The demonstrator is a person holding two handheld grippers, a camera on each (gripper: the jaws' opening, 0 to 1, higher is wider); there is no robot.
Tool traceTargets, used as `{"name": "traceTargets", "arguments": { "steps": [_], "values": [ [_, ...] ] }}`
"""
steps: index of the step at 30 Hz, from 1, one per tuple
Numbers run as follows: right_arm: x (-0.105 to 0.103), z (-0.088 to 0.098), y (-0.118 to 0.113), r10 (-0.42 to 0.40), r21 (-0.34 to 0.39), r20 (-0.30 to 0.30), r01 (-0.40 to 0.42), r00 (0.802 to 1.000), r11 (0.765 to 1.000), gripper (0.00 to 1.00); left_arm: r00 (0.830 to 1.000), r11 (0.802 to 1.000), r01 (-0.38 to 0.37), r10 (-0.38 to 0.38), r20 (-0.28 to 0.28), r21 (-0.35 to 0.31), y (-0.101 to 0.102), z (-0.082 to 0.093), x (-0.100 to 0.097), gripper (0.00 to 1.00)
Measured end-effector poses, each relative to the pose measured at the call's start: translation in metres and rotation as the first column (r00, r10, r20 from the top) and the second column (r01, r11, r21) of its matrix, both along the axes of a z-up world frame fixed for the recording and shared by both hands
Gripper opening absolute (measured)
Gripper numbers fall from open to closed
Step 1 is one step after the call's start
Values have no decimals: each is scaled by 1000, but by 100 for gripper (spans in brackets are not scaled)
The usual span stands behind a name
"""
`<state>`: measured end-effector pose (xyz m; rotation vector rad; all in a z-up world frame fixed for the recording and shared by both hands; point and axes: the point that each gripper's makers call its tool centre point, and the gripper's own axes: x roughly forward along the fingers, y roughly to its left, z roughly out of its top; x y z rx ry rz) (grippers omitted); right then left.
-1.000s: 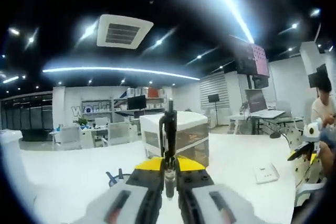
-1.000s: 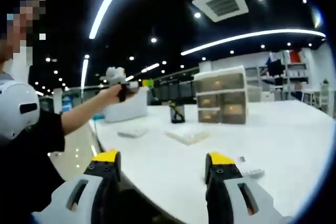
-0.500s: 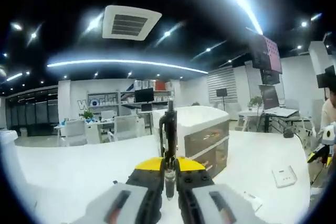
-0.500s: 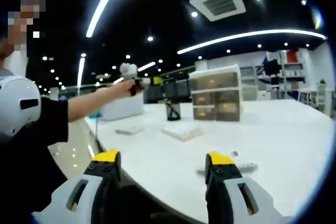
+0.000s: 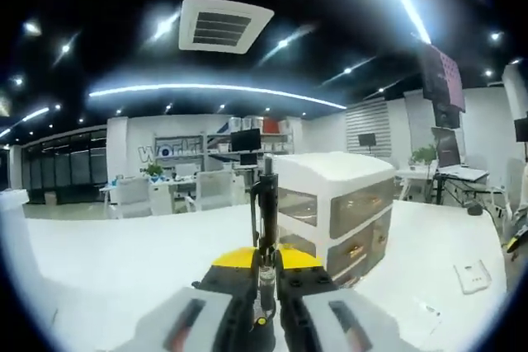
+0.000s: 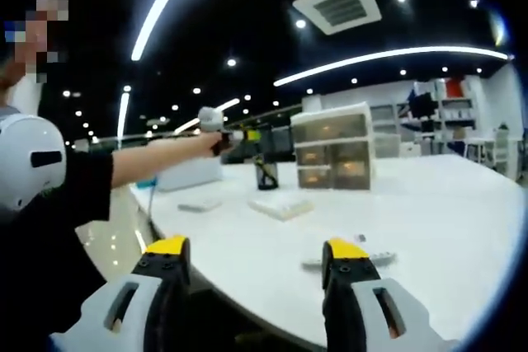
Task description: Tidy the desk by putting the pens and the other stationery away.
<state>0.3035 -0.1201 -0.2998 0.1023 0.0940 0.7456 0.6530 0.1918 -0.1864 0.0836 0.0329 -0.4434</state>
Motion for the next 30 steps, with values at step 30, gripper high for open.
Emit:
{"name": "traceTargets", "arguments": {
  "steps": [30],
  "values": [
    [-2,-2,-5,-6,11,-8,6,1000,1000,59,993,990,-91,99,-68,108,-1,-39,42,9]
  ]
}}
